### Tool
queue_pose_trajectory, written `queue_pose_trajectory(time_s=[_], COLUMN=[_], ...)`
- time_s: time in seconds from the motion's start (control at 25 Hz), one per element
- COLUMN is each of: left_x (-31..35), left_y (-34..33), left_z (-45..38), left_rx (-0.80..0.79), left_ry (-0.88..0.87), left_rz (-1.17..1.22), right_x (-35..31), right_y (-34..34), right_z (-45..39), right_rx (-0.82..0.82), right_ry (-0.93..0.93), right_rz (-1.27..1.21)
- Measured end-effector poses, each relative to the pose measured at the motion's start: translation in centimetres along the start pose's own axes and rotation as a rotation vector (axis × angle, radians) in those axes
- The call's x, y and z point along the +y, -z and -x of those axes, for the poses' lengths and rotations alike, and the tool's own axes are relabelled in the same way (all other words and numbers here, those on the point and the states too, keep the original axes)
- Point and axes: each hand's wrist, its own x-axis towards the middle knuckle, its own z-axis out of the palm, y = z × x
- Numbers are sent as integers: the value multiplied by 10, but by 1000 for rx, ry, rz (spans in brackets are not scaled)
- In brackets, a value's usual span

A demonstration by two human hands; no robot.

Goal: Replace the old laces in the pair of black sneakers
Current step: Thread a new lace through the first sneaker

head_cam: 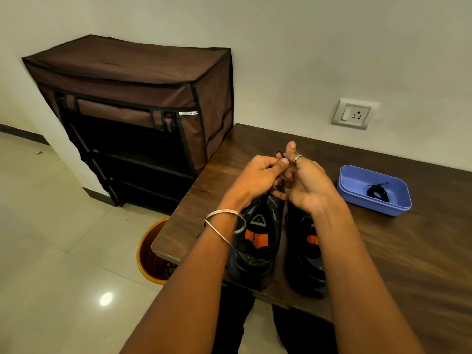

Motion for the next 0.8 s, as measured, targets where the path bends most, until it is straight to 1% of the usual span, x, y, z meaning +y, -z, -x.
queue_pose_trajectory(time_s=[0.08,0.12,0.24,0.32,0.36,0.4,0.48,0.52,0.56,0.6,0.64,0.72,0.76,0.8], left_x=[-6,-12,-32,-43,-48,-51,-56,-56,-57,-57,-55,-44,-39,-35], left_y=[7,11,31,45,51,56,60,60,61,59,57,45,37,32], left_z=[1,0,-5,-6,-7,-5,-3,-2,-3,-6,-8,-12,-11,-11], left_rx=[-12,27,258,434,521,606,741,767,748,683,574,297,170,81], left_ry=[-8,-11,11,30,52,93,218,257,250,189,74,-162,-215,-232], left_rz=[-88,-160,-366,-374,-366,-377,-479,-532,-570,-601,-607,-505,-457,-438], right_x=[-3,-5,-13,-18,-20,-21,-20,-18,-16,-14,-11,-7,-5,-2], right_y=[6,10,22,31,36,40,47,48,48,45,40,27,21,15], right_z=[-3,-5,-4,-2,-2,-2,-4,-5,-6,-6,-6,-5,-5,-6], right_rx=[-17,0,138,217,260,315,420,445,443,421,390,323,294,270], right_ry=[15,46,178,274,323,374,453,471,469,458,447,438,442,451], right_rz=[-175,-252,-398,-439,-416,-340,-65,65,160,227,283,385,441,497])
